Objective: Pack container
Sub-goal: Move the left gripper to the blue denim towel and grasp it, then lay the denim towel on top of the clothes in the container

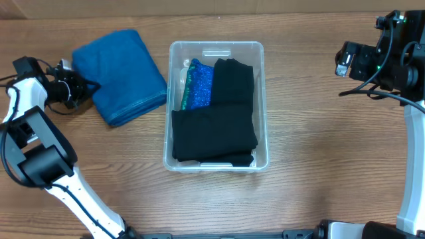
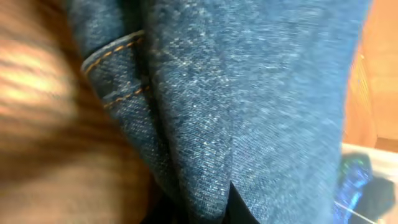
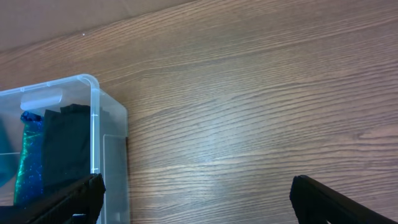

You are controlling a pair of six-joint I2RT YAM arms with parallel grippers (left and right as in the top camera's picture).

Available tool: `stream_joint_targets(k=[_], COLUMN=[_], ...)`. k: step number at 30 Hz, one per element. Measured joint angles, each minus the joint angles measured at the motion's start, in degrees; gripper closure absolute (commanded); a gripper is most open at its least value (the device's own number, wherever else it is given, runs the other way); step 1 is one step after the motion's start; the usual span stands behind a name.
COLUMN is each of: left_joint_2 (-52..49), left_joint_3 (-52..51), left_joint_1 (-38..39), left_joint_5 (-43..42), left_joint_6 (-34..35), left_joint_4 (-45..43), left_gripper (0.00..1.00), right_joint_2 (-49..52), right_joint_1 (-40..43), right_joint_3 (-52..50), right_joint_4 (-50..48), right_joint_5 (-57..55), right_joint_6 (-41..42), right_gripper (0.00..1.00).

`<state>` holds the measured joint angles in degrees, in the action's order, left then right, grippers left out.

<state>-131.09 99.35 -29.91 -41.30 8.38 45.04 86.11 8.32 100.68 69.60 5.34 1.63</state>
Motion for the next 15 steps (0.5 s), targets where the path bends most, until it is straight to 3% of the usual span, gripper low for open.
stream_joint_targets(k=[3,11,12,14,15], left_joint_2=[7.8,45.1,52.8,55.7,57.9], left_joint_3=[-1.1,-1.8,-1.7,-1.6,-1.6], left_joint_1=[1.9,14.4,20.7,24.9,32.9], left_joint_5=[1.0,8.3,10.1,10.4,14.0], left_joint_6=[-0.7,1.2,2.9,4.1,6.6], left_joint_4=[3.3,3.4,3.0,3.3,3.5], left_gripper=[0.96,0.95,0.95,0.96,0.96], right_joint_2=[0.0,0.0,0.0,0.0,0.0], right_joint_1=[0.0,0.0,0.0,0.0,0.0], right_joint_3=[0.0,0.0,0.0,0.0,0.0], right_joint_4=[-0.5,-1.0,-1.0,-1.0,-1.0], right_joint_5=[-1.1,-1.9,-2.0,-2.0,-2.0], right_joint_6=[0.0,0.0,0.0,0.0,-0.1], right_gripper=[0.00,0.00,0.00,0.00,0.00])
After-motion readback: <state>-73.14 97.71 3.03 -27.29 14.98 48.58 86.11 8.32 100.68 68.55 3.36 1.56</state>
